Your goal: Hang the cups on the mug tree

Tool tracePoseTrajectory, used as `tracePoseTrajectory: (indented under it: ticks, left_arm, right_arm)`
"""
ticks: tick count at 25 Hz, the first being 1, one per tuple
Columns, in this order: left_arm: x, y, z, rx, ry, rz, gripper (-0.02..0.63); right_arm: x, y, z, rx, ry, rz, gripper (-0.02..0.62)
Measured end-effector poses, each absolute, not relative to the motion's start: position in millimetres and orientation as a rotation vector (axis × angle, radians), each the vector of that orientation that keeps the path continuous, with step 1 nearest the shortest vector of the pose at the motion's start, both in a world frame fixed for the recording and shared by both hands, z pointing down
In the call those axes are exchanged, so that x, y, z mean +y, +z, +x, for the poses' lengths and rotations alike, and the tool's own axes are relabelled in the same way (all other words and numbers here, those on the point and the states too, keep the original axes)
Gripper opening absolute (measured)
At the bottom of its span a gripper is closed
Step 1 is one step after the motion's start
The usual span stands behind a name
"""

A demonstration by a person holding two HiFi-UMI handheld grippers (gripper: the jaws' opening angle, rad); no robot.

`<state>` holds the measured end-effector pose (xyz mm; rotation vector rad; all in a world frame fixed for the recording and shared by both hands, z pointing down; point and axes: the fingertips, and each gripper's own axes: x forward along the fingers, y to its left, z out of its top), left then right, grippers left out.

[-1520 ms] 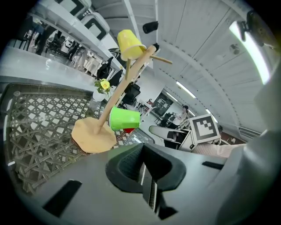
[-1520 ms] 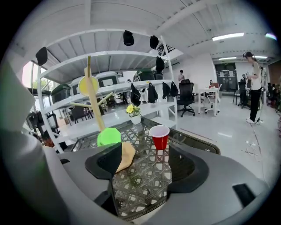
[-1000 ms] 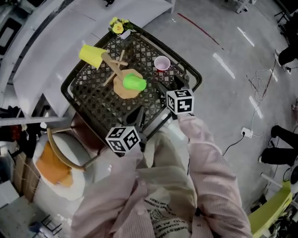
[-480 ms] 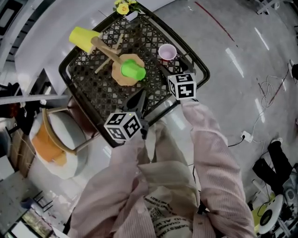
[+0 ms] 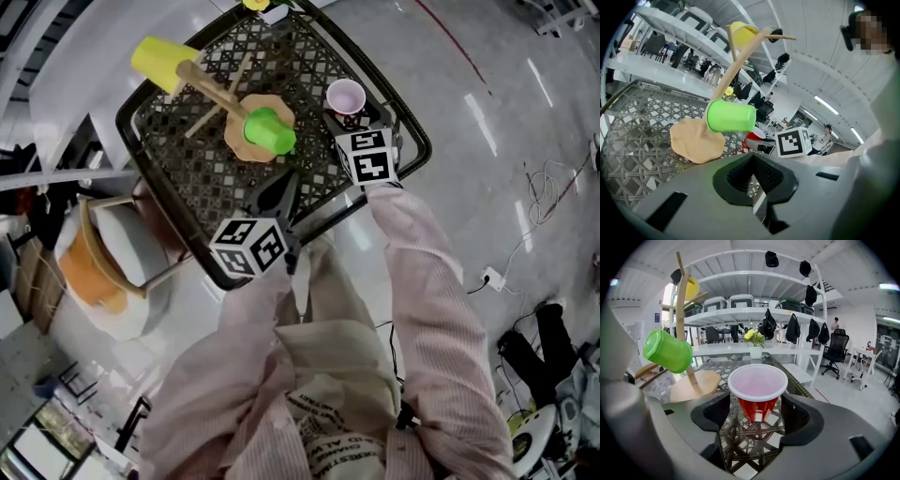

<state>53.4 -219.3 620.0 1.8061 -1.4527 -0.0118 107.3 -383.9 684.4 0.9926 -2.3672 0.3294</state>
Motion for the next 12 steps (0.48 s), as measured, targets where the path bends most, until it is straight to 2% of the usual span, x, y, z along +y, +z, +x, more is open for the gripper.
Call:
tracePoseTrajectory:
  ticks: [12]
  left_arm:
    - [-222.2, 620.9, 57.4, -1.454, -0.018, 1.798, -0.002]
  right_arm:
    - [-392.4, 678.7, 102.3, -2.389, 0.323, 0.972, 0.298]
